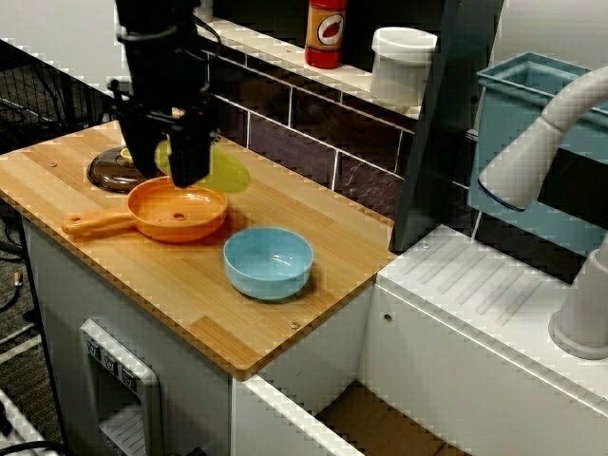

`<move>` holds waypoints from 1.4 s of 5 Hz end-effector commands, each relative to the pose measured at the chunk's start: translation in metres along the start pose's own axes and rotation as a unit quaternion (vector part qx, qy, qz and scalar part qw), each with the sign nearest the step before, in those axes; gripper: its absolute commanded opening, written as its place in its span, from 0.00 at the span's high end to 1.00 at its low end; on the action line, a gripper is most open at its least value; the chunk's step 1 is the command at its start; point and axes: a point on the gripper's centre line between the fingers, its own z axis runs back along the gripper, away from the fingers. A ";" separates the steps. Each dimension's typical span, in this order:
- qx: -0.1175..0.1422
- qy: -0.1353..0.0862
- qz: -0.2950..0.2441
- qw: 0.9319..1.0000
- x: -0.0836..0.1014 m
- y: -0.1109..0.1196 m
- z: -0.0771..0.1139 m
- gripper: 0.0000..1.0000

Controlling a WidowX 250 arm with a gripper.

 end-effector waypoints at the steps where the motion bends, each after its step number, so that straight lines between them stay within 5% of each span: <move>1: 0.036 -0.033 0.005 0.999 0.010 0.024 0.008 1.00; 3: 0.044 -0.048 0.018 0.998 0.012 0.038 0.003 1.00; 7: 0.075 -0.013 -0.027 0.997 0.013 0.051 -0.018 1.00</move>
